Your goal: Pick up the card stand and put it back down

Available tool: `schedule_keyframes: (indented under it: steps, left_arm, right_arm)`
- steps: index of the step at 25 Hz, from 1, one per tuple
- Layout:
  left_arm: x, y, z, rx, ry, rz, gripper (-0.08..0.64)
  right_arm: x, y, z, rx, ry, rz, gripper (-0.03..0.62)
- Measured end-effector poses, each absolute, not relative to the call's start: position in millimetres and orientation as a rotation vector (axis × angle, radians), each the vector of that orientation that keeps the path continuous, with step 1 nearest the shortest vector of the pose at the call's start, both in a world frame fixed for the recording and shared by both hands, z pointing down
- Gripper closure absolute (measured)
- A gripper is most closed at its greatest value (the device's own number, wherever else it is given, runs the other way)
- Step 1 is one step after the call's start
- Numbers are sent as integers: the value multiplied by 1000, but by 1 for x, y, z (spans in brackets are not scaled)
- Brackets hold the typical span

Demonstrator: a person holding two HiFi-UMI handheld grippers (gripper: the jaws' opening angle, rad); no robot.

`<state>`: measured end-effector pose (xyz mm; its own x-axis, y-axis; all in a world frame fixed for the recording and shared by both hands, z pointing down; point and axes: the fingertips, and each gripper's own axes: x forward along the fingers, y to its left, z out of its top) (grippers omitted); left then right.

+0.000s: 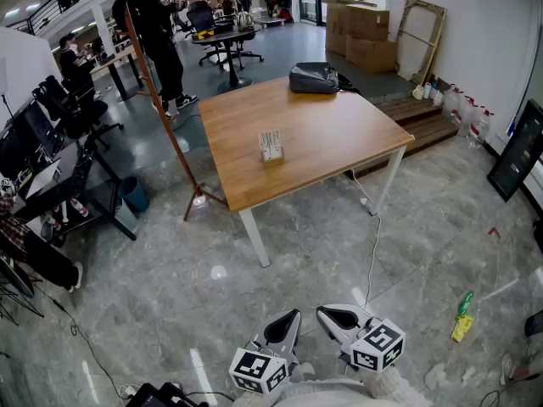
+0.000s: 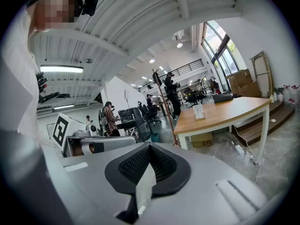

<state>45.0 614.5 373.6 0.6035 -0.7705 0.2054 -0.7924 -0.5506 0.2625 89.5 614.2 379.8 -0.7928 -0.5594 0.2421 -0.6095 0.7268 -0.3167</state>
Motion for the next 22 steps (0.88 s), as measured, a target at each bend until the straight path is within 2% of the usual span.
schedule_keyframes:
  steps: [4,16,22]
  left_arm:
    - [41,567,378,2502,-1274,84,552]
    - [-5,349,355,2574,-1210,94,552]
    - [-15,278,363,2551,-1148,105,552]
  right_arm:
    - [94,568,380,970,-2802,559,594]
    - [56,357,344,1069,-2854,541,594]
    - [31,285,348,1067,-2831,557,594]
